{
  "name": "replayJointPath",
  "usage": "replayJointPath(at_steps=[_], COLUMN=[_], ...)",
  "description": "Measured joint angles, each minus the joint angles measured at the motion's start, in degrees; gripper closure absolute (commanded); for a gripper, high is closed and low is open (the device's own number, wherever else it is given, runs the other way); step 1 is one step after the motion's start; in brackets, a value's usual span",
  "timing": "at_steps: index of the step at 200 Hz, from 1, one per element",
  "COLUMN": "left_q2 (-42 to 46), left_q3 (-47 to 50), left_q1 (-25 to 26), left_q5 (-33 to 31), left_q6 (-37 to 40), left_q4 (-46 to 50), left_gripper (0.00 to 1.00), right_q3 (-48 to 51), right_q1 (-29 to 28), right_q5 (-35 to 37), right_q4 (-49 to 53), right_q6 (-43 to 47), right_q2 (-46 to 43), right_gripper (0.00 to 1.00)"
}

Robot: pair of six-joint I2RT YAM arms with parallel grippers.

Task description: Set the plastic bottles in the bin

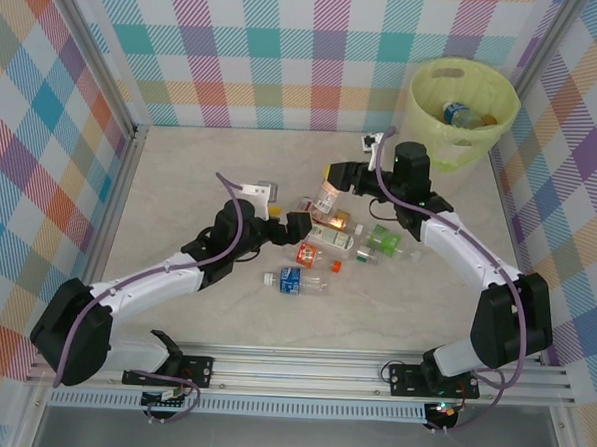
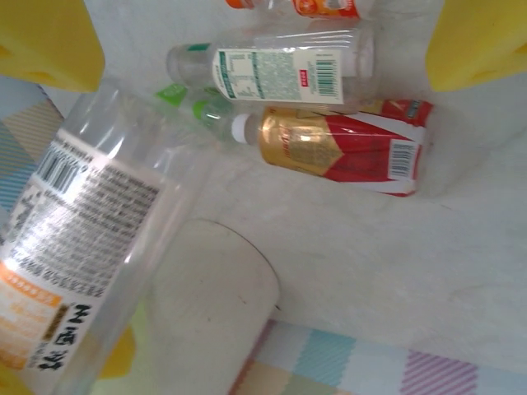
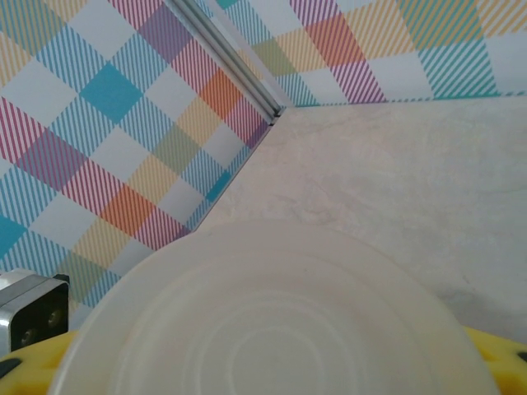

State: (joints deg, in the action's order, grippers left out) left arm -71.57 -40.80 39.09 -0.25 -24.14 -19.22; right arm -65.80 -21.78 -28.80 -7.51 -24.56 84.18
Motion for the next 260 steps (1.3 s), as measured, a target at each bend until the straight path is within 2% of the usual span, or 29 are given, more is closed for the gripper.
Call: replayJointPath(at_steps=[48,91,138,174,217,260], left_q2=[4.07,6.10,10.34,12.63,14.05,15.23], left_q3=[3.13,4.98,8.79,10.38,11.50,11.85], left_q1=[-0.02,-0.22,-0.57,-0.76,-1.11,-1.44], left_q5=[-9.38,-13.07,-16.65,-17.88,-17.86,-17.84], left_q6=[-0.11,-1.60,-4.15,-5.90,-7.23,-7.96], left_q4=[-0.48,-0.11,0.44,1.09,1.29,1.73], left_gripper=[0.00,0.00,0.00,0.00,0.00,0.00], right_q3=[-6.23,-15.89,-31.91,-46.64,-55.41,-55.25], right_q1=[0.79,3.39,7.65,10.84,16.70,22.82], right_q5=[3.13,8.11,13.14,21.27,31.98,39.08], right_q4=[3.10,6.27,7.67,8.63,6.95,5.16], right_q6=[5.35,10.56,13.33,14.23,6.93,-5.73], right_q2=[0.02,3.30,12.15,20.28,28.59,34.42], right_gripper=[0.57,0.58,0.57,0.57,0.56,0.55])
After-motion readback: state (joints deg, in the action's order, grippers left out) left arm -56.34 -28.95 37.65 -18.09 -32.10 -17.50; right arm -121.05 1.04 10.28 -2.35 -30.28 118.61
